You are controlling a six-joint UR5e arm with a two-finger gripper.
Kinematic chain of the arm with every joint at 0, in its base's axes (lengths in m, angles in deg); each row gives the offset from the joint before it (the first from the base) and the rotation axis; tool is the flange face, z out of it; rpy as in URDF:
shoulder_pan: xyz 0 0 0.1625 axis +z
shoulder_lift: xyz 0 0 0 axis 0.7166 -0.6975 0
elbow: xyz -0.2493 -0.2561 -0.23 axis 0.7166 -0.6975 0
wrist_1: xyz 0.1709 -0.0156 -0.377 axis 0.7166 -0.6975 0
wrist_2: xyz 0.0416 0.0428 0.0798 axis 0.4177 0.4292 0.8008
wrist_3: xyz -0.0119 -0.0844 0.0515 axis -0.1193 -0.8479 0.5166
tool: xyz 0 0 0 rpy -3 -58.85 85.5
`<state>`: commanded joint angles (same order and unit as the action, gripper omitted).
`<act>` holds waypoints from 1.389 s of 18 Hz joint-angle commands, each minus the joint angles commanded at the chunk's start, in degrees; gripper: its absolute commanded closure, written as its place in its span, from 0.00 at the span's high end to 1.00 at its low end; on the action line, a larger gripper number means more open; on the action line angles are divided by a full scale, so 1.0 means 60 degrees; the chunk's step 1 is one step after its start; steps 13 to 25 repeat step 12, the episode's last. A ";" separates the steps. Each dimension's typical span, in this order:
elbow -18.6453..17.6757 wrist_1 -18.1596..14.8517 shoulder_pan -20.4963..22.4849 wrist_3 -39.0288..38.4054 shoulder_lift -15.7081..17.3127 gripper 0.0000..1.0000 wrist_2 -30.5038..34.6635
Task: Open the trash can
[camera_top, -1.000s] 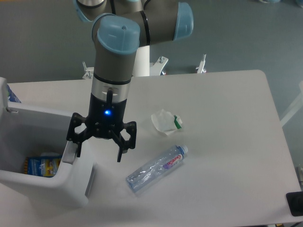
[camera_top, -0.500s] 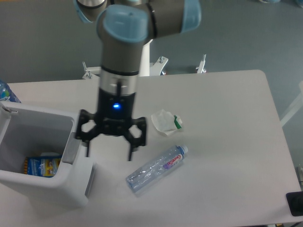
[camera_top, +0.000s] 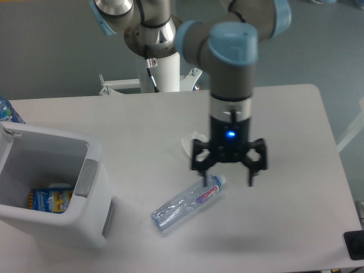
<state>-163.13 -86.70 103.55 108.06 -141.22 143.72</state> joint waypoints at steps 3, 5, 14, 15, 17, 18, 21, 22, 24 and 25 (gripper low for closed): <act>0.0059 -0.0044 0.0117 0.1008 0.0000 1.00 0.0029; -0.0131 -0.0103 0.0249 0.2106 0.0029 1.00 0.0044; -0.0835 -0.0147 0.0381 0.3693 0.0132 1.00 0.0263; -0.0835 -0.0147 0.0381 0.3693 0.0132 1.00 0.0263; -0.0835 -0.0147 0.0381 0.3693 0.0132 1.00 0.0263; -0.0835 -0.0147 0.0381 0.3693 0.0132 1.00 0.0263; -0.0835 -0.0147 0.0381 0.3693 0.0132 1.00 0.0263; -0.0835 -0.0147 0.0381 0.3693 0.0132 1.00 0.0263; -0.0835 -0.0147 0.0381 0.3693 0.0132 1.00 0.0263; -0.0835 -0.0147 0.0381 0.3693 0.0132 1.00 0.0263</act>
